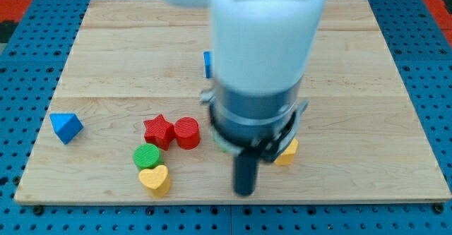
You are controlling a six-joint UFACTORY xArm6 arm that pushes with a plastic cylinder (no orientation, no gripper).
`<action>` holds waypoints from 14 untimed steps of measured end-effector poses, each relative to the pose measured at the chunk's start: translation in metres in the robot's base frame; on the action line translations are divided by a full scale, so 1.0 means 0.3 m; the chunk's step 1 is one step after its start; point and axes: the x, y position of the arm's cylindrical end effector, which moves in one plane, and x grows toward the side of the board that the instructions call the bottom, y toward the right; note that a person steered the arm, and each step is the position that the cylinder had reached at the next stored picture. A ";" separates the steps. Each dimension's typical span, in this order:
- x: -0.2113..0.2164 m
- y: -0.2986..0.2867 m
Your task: Push red star towards center
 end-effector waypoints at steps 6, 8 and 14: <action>-0.025 -0.941; -0.242 -0.655; -0.315 -0.401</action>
